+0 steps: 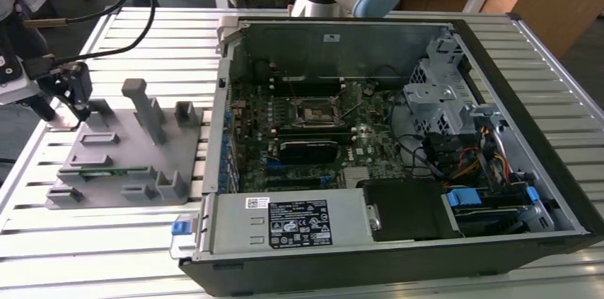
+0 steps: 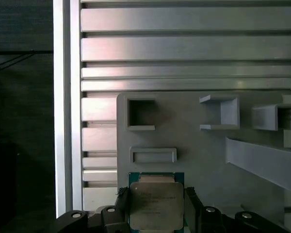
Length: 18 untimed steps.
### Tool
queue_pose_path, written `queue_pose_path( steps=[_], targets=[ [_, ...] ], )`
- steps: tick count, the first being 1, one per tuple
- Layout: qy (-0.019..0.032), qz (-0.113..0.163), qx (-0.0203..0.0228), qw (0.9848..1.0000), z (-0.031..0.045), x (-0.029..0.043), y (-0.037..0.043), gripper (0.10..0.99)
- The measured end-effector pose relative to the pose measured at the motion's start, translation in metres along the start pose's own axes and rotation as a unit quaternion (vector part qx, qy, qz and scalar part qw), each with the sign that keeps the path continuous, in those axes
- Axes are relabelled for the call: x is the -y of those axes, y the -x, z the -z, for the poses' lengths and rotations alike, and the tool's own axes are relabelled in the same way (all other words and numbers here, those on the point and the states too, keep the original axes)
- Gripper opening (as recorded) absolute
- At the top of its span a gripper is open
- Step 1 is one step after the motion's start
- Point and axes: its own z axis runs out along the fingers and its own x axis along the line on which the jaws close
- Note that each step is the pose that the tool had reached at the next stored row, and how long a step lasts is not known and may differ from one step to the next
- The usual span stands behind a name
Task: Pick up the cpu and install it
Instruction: 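Pick up the cpu and move it towards the insertion slot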
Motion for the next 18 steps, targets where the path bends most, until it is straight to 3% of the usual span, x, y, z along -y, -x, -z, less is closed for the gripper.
queue_pose_path(
  steps=[14, 18],
  targets=[
    [0.0, 0.008, -0.0001, 1.0, 0.0231, -0.0016, 0.0001, 0.537],
    [0.0, 0.008, -0.0001, 1.0, 0.0362, -0.0023, 0.0002, 0.537]
  ],
)
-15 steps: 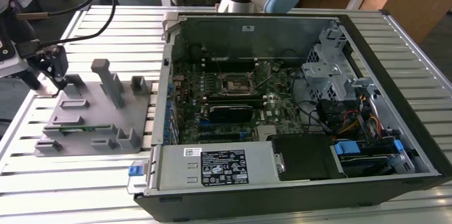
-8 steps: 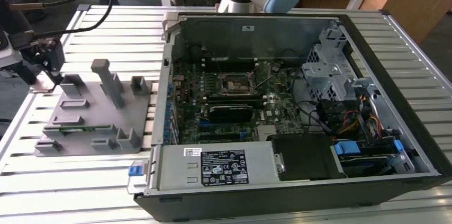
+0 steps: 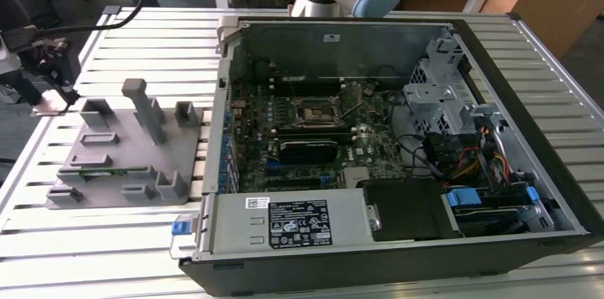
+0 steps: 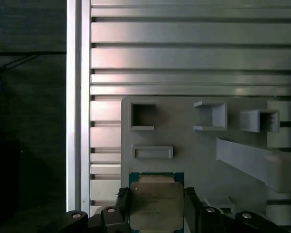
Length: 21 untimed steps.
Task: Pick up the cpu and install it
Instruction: 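Pick up the cpu and move it towards the insertion slot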
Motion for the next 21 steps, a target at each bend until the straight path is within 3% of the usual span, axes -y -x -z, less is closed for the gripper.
queue_pose_path(
  steps=[21],
  targets=[
    [-0.0026, 0.0, 0.0002, 1.0, 0.0553, -0.0064, 0.0002, 0.537]
  ],
)
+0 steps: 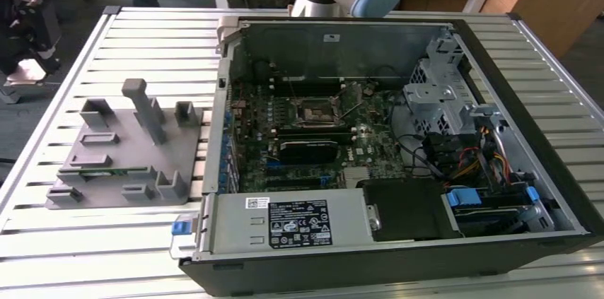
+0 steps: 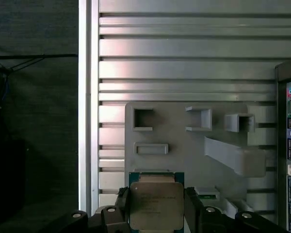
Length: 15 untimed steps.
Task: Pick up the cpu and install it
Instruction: 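Pick up the cpu and move it towards the insertion slot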
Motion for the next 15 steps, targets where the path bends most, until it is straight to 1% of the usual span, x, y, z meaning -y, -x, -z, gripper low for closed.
queue_pose_path(
  steps=[5, 8, 10, 12, 15],
  targets=[
    [-0.0001, 0.0, 0.0, 1.0, 0.0168, -0.0021, 0.0001, 0.537],
    [-0.0002, 0.0, 0.0, 1.0, 0.025, -0.0029, 0.0002, 0.537],
    [-0.0001, 0.0, 0.0002, 1.0, 0.0254, -0.0033, 0.0002, 0.537],
    [0.0005, 0.0, 0.0, 1.0, 0.0256, -0.0034, 0.0024, 0.537],
    [0.0011, 0.0, 0.0001, 1.0, 0.0255, -0.0036, 0.0108, 0.537]
  ],
)
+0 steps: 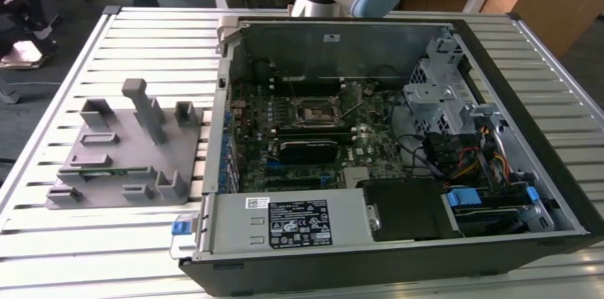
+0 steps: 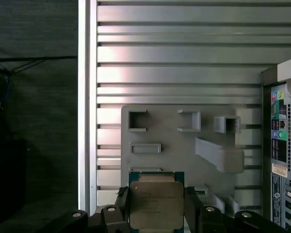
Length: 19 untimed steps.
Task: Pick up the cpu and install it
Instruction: 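Pick up the cpu and move it towards the insertion slot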
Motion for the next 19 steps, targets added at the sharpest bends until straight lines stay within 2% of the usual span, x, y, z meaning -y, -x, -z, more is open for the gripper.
queue_pose_path(
  steps=[5, 8, 11, 19],
  targets=[
    [0.0007, 0.0, 0.0, 1.0, -0.0001, -0.0005, 0.0148, 0.537],
    [0.0061, 0.0, -0.0001, 1.0, -0.0003, -0.0006, 0.0225, 0.537],
    [0.0093, 0.0, -0.0001, 1.0, -0.0008, -0.0008, 0.0321, 0.537],
    [0.0137, 0.0, -0.0002, 0.9999, -0.0013, -0.0012, 0.0572, 0.537]
  ],
)
